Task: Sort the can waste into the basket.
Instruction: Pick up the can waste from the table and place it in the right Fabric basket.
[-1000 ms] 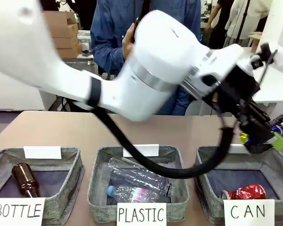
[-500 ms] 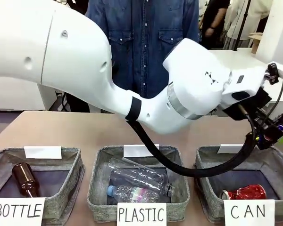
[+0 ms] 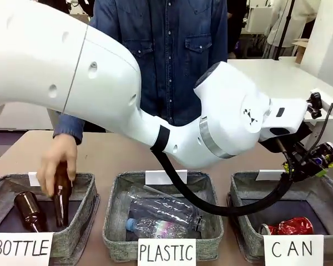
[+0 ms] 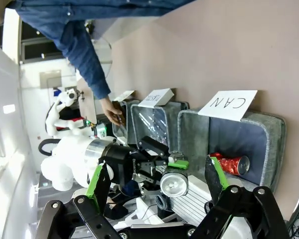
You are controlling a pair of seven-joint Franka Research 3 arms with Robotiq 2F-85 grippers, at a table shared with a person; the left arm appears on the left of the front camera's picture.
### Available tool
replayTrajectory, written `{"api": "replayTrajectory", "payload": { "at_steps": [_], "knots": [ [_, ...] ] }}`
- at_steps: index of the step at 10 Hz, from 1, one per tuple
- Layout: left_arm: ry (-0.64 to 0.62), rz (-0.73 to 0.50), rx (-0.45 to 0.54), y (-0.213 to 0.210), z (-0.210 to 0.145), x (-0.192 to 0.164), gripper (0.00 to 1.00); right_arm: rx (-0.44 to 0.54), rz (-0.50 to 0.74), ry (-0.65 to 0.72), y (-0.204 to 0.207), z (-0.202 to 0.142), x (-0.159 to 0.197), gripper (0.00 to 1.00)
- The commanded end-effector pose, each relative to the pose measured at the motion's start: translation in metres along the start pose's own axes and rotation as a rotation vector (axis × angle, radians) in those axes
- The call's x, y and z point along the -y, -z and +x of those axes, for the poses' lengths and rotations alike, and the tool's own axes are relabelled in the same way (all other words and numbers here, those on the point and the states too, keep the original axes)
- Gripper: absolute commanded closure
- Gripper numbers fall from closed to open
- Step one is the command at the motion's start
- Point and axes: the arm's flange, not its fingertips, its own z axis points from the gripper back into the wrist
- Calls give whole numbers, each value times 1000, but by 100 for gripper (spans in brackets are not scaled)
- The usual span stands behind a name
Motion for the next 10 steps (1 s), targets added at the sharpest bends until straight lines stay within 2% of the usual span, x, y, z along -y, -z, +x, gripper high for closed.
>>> {"api": "replayTrajectory", "payload": {
  "at_steps": [1, 7, 8, 10],
  "knots": [
    [-15, 26, -12, -2, 9, -3, 2, 2, -7, 13, -1, 0, -3, 0],
    [-55, 2, -3, -6, 8, -8, 0, 2, -7, 13, -1, 0, -3, 0],
    [-72, -7, -37, -8, 8, -8, 0, 2, -7, 13, -1, 0, -3, 0],
    [-73, -9, -40, -14, 7, -6, 0, 0, 0, 0, 0, 0, 0, 0]
  ]
}}
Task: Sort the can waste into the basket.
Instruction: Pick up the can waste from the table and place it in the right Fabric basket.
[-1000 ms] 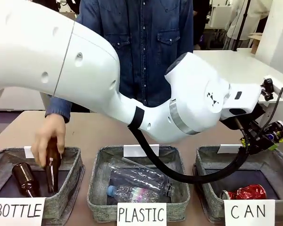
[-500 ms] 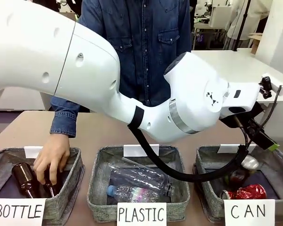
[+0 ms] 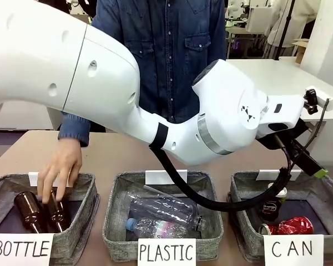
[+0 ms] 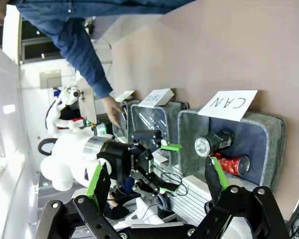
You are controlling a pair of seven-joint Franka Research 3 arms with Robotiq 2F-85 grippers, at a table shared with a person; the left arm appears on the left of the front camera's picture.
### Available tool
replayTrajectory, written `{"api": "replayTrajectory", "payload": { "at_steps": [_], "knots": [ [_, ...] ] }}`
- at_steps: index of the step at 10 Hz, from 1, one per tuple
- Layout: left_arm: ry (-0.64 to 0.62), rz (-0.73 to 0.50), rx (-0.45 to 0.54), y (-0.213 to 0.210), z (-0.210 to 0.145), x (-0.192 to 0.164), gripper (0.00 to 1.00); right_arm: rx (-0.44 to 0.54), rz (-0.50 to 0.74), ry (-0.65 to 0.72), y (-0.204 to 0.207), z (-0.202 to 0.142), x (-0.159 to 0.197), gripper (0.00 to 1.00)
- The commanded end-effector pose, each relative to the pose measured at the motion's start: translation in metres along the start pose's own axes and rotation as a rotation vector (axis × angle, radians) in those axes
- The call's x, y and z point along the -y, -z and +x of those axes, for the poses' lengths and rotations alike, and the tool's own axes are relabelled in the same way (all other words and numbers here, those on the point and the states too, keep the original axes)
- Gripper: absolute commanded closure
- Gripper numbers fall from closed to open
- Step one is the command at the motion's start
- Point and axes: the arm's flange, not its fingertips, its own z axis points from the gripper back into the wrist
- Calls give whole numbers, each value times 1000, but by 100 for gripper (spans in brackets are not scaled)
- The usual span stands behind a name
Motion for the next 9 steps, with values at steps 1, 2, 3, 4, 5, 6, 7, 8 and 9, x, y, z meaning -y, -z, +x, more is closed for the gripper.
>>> {"api": "replayTrajectory", "payload": {
  "at_steps": [1, 2, 3, 4, 5, 6, 7, 8, 9],
  "knots": [
    [-28, -25, -22, -17, 7, 4, 0, 22, -27, 9, -3, -2, -1, 0],
    [-41, -72, -7, -35, 8, 7, 0, 18, -27, 3, -3, -2, -2, 0],
    [-52, -125, 12, -60, 10, 12, 0, 8, -60, 23, 1, 0, -2, 0],
    [-59, -112, -17, -93, 6, 19, 0, 0, -86, 16, 6, 0, -7, 0],
    [-98, -97, -48, -134, -3, 23, 0, -10, -88, -5, 11, 0, -18, 0],
    [-154, -38, -69, -173, -18, 21, 0, -12, -92, -44, 21, -1, -38, 0],
    [-267, -10, -49, -223, -39, 15, 0, -18, -72, -87, 30, -3, -56, 0],
    [-420, 29, -2, -280, -66, 5, 0, -38, -31, -168, 50, -10, -88, 0],
    [-542, 42, 68, -330, -94, -5, 0, -83, 46, -230, 74, -16, -118, 0]
  ]
}}
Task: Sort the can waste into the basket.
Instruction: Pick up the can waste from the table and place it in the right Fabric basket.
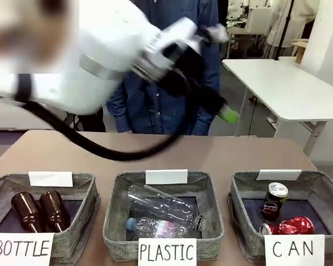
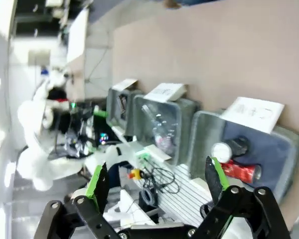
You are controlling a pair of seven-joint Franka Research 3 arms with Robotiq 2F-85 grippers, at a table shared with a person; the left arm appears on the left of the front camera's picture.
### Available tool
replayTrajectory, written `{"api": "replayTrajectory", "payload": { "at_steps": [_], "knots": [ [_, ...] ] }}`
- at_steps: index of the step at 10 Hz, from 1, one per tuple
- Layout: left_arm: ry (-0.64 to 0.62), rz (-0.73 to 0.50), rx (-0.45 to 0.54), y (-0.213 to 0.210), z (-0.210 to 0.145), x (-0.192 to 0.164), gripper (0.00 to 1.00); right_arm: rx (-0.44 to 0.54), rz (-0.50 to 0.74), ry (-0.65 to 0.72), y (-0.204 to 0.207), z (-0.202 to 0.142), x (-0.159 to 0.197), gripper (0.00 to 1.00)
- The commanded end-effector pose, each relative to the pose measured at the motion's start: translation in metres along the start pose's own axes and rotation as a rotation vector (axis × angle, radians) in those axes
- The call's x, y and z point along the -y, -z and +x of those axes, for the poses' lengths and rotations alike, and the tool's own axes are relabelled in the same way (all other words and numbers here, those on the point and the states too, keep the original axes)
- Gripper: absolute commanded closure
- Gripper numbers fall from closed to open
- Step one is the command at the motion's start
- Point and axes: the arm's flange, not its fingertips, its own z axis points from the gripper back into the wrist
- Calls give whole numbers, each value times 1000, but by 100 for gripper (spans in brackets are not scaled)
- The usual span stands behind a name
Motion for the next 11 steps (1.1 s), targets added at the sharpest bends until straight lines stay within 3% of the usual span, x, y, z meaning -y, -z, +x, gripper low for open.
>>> {"api": "replayTrajectory", "payload": {
  "at_steps": [1, 4, 6, 7, 8, 11],
  "knots": [
    [-244, -18, 127, -90, -53, -29, 0, -52, 108, -70, 52, -1, -48, 0],
    [-598, -118, 351, -200, -132, -91, 0, -194, 297, -1, 137, -6, -111, 0],
    [-745, -202, 547, -233, -192, -122, 0, -199, 403, 163, 171, 2, -114, 0],
    [-580, -129, 337, -221, -153, -101, 0, -170, 367, 167, 172, 8, -104, 0],
    [-580, -129, 337, -221, -153, -101, 0, -239, 347, 51, 170, -5, -118, 0],
    [-580, -129, 337, -221, -153, -101, 0, -239, 347, 51, 170, -5, -118, 0]
  ]
}}
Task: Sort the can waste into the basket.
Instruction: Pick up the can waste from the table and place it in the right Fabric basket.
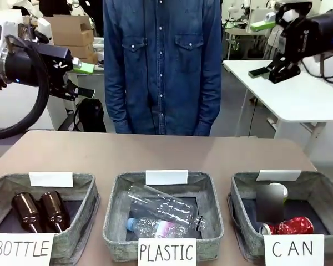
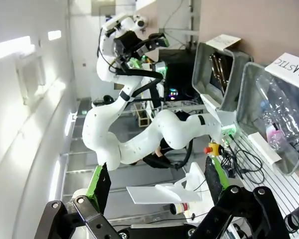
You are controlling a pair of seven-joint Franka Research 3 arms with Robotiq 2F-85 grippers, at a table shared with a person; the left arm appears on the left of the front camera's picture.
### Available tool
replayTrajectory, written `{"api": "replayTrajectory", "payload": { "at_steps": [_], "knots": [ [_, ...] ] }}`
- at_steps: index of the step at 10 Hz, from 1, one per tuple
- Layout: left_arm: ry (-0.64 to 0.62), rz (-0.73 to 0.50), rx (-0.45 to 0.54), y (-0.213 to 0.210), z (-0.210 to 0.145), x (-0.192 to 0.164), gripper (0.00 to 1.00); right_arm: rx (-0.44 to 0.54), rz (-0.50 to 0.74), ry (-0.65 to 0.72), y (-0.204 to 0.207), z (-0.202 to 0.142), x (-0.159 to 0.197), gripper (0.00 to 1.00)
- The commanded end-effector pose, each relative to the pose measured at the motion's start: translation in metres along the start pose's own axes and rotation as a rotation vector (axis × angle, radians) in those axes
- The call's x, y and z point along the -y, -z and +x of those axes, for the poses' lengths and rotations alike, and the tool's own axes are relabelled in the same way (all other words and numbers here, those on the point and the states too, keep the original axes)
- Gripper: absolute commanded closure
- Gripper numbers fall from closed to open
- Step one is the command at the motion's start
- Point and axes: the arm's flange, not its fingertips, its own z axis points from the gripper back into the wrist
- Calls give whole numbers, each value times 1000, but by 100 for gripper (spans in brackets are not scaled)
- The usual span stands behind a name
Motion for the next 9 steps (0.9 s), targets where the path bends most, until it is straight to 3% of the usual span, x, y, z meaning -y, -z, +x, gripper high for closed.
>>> {"api": "replayTrajectory", "payload": {
  "at_steps": [1, 9],
  "knots": [
    [3, 18, 5, -10, 0, -5, 0, -10, -16, -22, -3, 0, 0, 0],
    [3, 18, 5, -10, 0, -5, 0, -10, -16, -22, -3, 0, 0, 0]
  ]
}}
